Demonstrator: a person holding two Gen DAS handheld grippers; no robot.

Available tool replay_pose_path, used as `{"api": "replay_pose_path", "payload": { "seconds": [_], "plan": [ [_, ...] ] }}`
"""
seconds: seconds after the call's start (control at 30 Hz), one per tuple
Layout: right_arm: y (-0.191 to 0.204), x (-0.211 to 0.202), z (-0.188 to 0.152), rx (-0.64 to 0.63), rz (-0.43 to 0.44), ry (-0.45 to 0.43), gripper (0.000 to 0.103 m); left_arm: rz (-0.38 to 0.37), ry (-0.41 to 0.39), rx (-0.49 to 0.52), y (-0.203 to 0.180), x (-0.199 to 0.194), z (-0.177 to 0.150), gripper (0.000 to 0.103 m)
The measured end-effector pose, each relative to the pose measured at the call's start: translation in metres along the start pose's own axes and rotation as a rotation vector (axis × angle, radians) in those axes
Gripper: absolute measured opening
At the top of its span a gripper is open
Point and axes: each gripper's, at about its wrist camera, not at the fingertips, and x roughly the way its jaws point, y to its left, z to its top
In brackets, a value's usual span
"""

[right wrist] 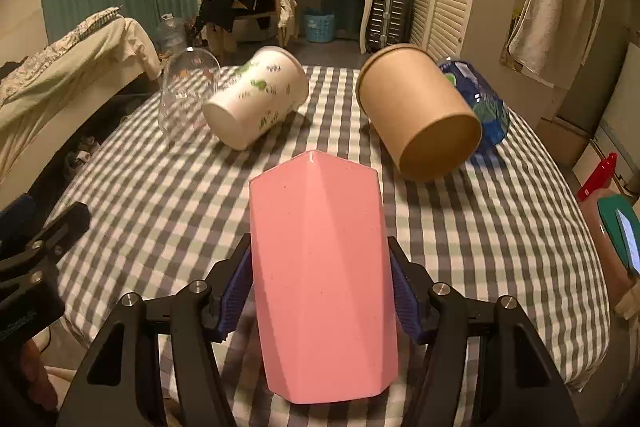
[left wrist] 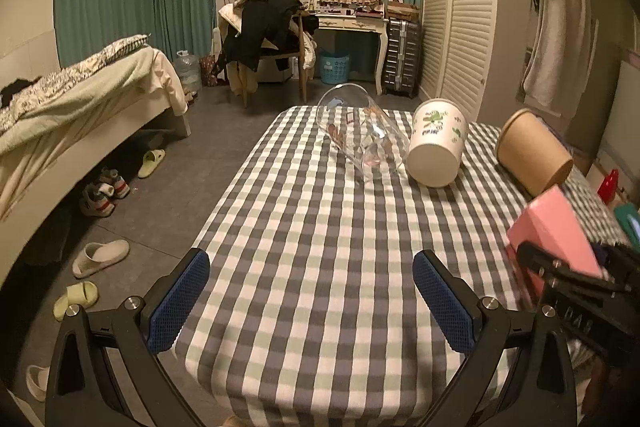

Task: Flip cup upside down
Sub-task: 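Carry the pink cup toward the left tool while the left tool closes on it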

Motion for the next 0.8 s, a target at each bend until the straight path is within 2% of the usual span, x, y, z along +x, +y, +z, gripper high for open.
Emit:
{"api": "replay_pose_path", "payload": {
  "seconds": [0.17, 0.23, 0.33, 0.43, 0.63, 0.8],
  "plan": [
    [-0.01, -0.004, 0.002, 0.031, 0.042, -0.016, 0.064, 0.018, 0.002, 0.018, -0.006, 0.001, -0.005, 0.103],
    [-0.017, -0.018, 0.004, 0.037, 0.053, -0.053, 0.079, 0.026, 0.002, 0.025, -0.01, 0.001, -0.006, 0.103],
    [-0.033, -0.044, 0.009, 0.05, 0.066, -0.115, 0.082, 0.025, -0.004, 0.035, -0.023, -0.005, -0.006, 0.103],
    [-0.059, -0.065, 0.011, 0.071, 0.031, -0.155, 0.088, -0.015, -0.012, 0.029, -0.041, -0.017, -0.01, 0.103],
    [-0.116, -0.082, -0.007, 0.097, -0.015, -0.196, 0.089, -0.138, -0.023, 0.048, -0.1, -0.043, -0.027, 0.103],
    [-0.148, -0.08, -0.025, 0.122, -0.046, -0.201, 0.089, -0.167, 0.003, 0.075, -0.152, -0.041, -0.041, 0.103]
  ]
}}
